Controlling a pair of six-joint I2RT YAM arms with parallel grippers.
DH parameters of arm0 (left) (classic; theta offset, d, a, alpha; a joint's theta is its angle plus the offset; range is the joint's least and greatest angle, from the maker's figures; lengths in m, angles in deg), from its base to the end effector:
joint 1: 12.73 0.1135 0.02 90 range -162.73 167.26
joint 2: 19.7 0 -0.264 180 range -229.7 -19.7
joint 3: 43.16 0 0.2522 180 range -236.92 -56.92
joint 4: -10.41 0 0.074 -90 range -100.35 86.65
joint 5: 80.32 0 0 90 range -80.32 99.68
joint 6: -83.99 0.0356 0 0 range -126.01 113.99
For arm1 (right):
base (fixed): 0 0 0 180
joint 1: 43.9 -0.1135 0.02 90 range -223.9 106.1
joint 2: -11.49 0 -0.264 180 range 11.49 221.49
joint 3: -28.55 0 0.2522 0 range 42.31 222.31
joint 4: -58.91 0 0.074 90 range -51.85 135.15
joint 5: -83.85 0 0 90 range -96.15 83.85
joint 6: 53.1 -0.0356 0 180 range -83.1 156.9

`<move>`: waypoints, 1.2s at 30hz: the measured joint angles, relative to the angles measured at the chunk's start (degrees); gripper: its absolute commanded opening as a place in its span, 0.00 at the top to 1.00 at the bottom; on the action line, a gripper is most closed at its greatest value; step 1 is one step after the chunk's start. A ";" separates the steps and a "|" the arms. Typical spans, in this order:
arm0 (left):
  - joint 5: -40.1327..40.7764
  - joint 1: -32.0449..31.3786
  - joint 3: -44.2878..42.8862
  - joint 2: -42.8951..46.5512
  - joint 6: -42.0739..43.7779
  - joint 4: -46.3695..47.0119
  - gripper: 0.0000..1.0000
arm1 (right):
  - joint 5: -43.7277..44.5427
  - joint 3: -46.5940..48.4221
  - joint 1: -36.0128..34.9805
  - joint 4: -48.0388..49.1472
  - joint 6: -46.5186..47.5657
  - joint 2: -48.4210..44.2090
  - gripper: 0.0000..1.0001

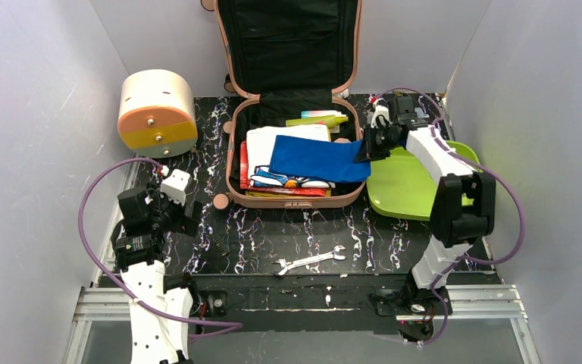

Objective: Open, take out, and arrange the luggage
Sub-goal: Place the clothes in the bin.

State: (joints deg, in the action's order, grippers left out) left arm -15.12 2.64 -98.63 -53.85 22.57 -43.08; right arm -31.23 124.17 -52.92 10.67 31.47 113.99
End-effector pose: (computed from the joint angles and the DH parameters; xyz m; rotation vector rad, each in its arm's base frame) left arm 0.1259 0.0191 0.2968 0.4855 2.0177 0.0058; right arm 0.3811 0.0758 0.2539 -0.2546 2.5104 0.6549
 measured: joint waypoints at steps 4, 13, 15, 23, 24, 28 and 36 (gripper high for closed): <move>-1.92 1.79 0.02 -0.02 -0.22 0.02 0.02 | 3.76 -4.02 0.17 -1.40 3.17 -7.63 0.99; -4.33 2.84 0.11 -0.02 -0.28 0.00 0.02 | 15.67 -8.96 2.62 -1.64 8.55 -19.93 0.99; -4.50 2.89 0.11 -0.02 -0.28 0.00 0.02 | 17.31 -10.38 4.13 -1.70 10.14 -20.20 0.99; -5.05 2.95 0.11 0.07 -0.26 0.00 0.02 | 20.02 -15.65 15.34 -2.14 17.84 -17.66 0.99; -5.18 2.99 0.11 0.09 -0.26 0.00 0.02 | 20.22 -16.06 16.46 -1.86 18.95 -17.31 0.99; -5.38 3.23 0.11 0.09 -0.26 0.00 0.02 | 20.17 -16.70 19.67 -1.49 22.47 -16.06 0.99; -5.81 3.34 0.11 0.09 -0.26 0.00 0.02 | 20.22 -16.83 22.80 0.33 27.41 -10.93 0.99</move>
State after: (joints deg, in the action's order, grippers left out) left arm -20.93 5.99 -98.52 -53.76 22.31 -43.08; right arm -11.01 107.34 -30.12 11.00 58.88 103.06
